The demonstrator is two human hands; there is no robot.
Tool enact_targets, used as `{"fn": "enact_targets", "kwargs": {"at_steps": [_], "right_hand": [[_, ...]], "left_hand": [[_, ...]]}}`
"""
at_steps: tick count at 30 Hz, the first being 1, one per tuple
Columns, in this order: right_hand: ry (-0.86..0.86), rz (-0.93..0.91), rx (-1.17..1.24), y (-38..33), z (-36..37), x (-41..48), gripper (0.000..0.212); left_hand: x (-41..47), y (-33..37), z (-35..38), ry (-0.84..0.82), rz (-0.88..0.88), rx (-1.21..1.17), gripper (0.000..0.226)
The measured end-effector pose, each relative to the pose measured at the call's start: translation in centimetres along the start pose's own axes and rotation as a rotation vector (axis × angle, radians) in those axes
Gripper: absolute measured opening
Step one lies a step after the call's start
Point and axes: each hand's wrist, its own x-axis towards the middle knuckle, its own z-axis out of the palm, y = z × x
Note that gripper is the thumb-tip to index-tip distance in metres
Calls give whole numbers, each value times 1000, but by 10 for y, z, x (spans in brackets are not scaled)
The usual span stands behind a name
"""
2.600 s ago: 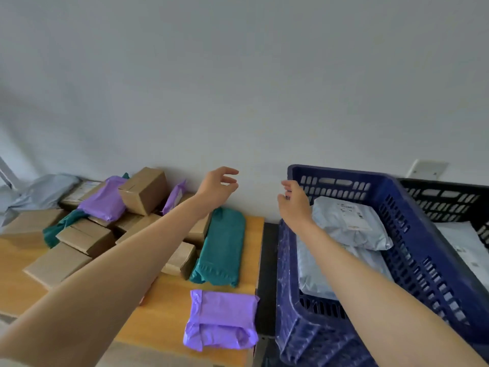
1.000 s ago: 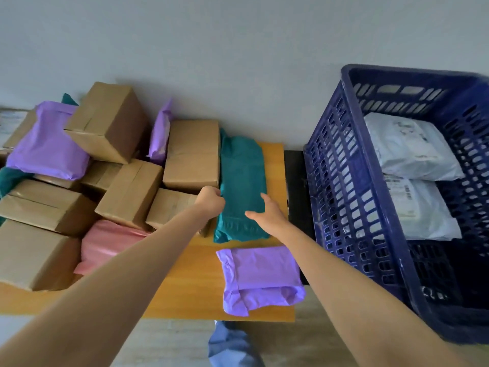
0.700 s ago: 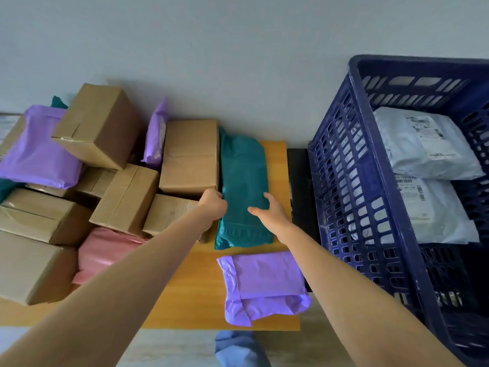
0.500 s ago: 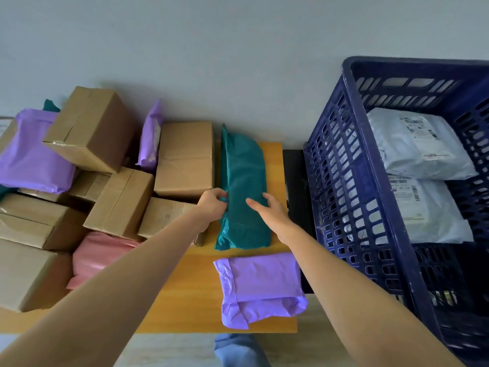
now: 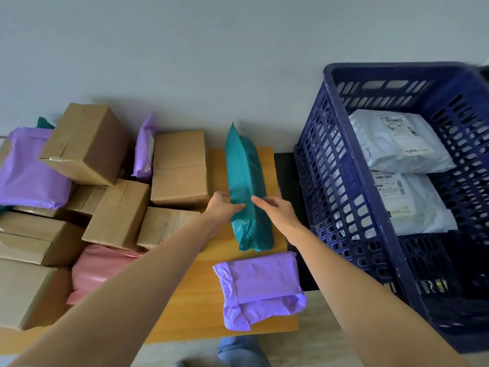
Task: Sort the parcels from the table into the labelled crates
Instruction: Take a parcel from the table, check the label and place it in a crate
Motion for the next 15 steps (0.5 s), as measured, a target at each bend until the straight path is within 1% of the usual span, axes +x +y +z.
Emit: {"fn": "enact_targets", "kwargs": {"at_steps": [3, 6, 8, 9, 12, 15], "right_hand": [[90, -74, 3, -5, -7, -3, 47], [200, -121, -73, -8, -16, -4, 23], [241, -135, -99, -9, -22, -5, 11], [258, -133, -112, -9, -24, -5, 9], [322, -115, -157, -10, -31, -8, 10], [340, -100, -178, -14, -34, -11, 12]], "left_hand": [[-2, 10, 5, -42, 34, 20, 45], [-6, 17, 10, -110, 63, 52, 45], [-10, 20, 14, -149, 80, 82, 45], [-11, 22, 16, -170, 85, 97, 44], [-13, 24, 20, -220, 95, 151, 44], [-13, 24, 17, -224, 97, 192, 41]]}}
